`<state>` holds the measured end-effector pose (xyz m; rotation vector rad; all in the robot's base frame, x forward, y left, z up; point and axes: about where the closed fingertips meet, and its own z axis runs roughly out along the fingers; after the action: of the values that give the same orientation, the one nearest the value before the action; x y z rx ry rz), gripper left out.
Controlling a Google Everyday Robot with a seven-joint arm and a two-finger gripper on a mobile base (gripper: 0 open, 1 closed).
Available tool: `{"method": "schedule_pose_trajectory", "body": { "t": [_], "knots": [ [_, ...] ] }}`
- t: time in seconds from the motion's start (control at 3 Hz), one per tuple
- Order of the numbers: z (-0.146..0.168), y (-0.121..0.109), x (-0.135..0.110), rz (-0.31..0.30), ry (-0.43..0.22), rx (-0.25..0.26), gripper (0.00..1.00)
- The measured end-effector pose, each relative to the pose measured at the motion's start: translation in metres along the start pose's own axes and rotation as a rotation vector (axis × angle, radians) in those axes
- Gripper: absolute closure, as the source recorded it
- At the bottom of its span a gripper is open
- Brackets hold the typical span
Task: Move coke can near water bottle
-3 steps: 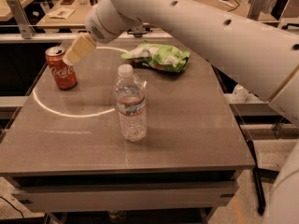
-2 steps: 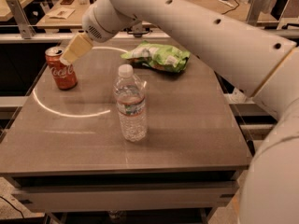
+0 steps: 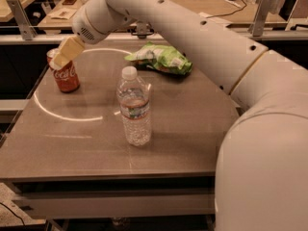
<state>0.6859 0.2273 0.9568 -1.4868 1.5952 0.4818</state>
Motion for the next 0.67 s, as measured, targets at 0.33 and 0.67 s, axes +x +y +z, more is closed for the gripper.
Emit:
{"method": "schedule_pose_trajectory", "body": {
  "t": [0.33, 0.67],
  "knots": [
    [0.013, 0.009, -0.004, 0.004, -0.008, -0.045, 0.0],
    [0.026, 0.019, 0.001, 0.025, 0.006, -0.093, 0.0]
  ]
}}
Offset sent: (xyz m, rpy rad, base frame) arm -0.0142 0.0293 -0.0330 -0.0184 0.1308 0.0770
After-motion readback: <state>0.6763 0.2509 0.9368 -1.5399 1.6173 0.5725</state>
